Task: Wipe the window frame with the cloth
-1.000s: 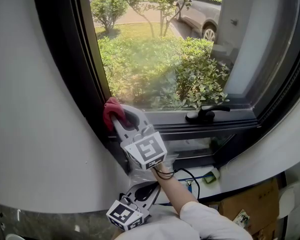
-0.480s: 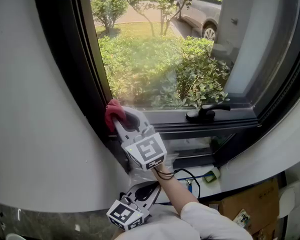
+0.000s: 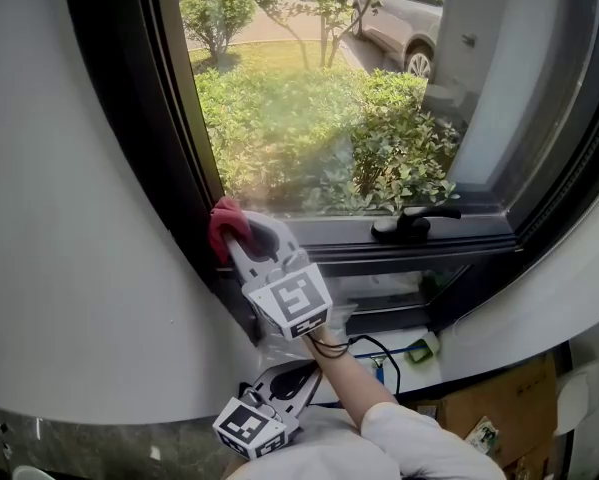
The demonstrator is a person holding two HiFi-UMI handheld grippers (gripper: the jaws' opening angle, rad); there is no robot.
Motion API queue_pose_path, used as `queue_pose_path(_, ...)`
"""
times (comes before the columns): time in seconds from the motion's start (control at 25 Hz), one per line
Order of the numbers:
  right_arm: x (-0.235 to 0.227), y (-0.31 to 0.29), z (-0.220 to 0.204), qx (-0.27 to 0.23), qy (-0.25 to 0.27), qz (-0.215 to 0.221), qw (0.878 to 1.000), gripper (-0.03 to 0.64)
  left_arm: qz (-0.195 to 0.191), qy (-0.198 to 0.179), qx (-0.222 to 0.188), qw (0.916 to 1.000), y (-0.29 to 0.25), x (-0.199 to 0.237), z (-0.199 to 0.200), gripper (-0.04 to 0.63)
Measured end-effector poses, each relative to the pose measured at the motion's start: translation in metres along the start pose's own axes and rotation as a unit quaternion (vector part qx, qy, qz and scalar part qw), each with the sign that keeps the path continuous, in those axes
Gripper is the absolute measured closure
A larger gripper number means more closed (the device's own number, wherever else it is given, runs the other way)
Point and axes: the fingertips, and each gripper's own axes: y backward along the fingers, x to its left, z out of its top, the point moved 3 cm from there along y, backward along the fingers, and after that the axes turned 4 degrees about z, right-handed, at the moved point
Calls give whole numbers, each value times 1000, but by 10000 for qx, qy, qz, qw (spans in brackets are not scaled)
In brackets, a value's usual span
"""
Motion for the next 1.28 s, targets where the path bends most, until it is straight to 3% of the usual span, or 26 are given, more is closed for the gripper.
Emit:
queue_pose_path(0.4,2,0,-4,126,106,23,9999,548,-64,19,40,10000,-2,-1,-2,586)
queue_pose_path(1.28,5,3,-22,1005,590,233,9929,548,-57,-7,31,10000,0,-1,-4,585)
